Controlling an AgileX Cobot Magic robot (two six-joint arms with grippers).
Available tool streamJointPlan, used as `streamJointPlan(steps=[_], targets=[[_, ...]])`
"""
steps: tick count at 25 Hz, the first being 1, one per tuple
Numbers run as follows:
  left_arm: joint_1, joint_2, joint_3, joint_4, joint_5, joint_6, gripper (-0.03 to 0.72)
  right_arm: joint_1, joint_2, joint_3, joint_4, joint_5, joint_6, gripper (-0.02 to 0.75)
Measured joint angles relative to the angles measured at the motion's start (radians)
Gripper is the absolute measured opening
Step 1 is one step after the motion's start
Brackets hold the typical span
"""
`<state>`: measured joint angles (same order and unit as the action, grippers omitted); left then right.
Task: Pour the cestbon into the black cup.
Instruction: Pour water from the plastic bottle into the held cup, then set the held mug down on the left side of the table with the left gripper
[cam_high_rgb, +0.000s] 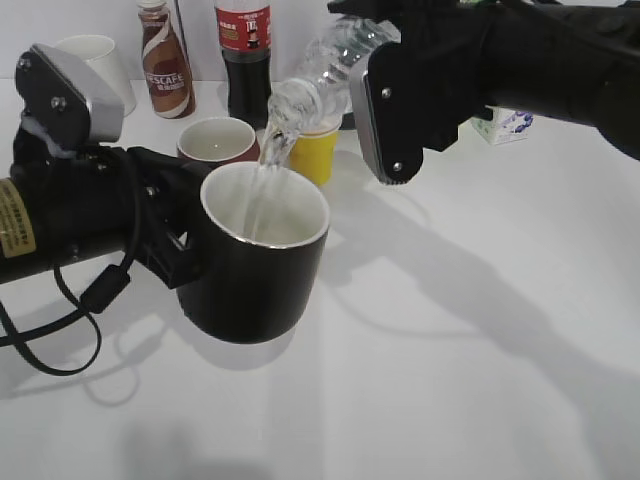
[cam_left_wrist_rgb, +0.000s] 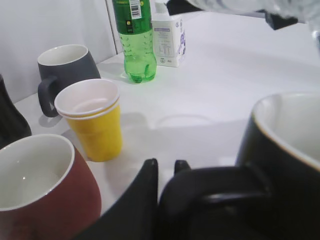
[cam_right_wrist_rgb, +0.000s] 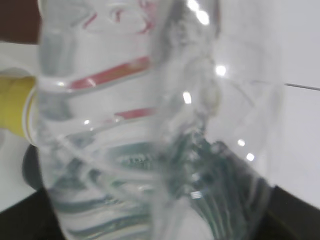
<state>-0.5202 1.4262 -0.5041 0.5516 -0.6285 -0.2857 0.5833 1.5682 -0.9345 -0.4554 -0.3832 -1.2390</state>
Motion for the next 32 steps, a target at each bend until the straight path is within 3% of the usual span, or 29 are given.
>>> streamJointPlan(steps=[5,9,12,15,21,25,32], targets=[[0.0,0.0,0.0,0.001,0.001,0.0,0.059,0.0,0.0,0.0,0.027,-0.003,0.006,0.463],[0.0,0.0,0.0,-0.015,0.001,0.0,0.059,0.0,0.0,-0.001,0.031,0.033,0.16,0.463],[0.0,0.0,0.0,-0.044,0.0,0.0,0.059,0.0,0.0,-0.001,-0.002,0.034,0.411,0.463],[0.0,0.0,0.0,-0.065,-0.007,0.002,0.059,0.012,0.0,-0.001,-0.11,0.033,0.689,0.463],[0.021,0.0,0.001,-0.143,-0.089,0.027,0.059,0.018,0.0,-0.001,-0.232,-0.078,1.436,0.463],[0.113,0.0,0.001,-0.207,-0.164,0.039,0.058,0.01,0.0,-0.001,-0.129,-0.08,1.609,0.463],[0.393,0.023,-0.035,-0.284,-0.213,0.072,0.058,-0.123,0.0,0.004,-0.023,-0.012,1.631,0.463]])
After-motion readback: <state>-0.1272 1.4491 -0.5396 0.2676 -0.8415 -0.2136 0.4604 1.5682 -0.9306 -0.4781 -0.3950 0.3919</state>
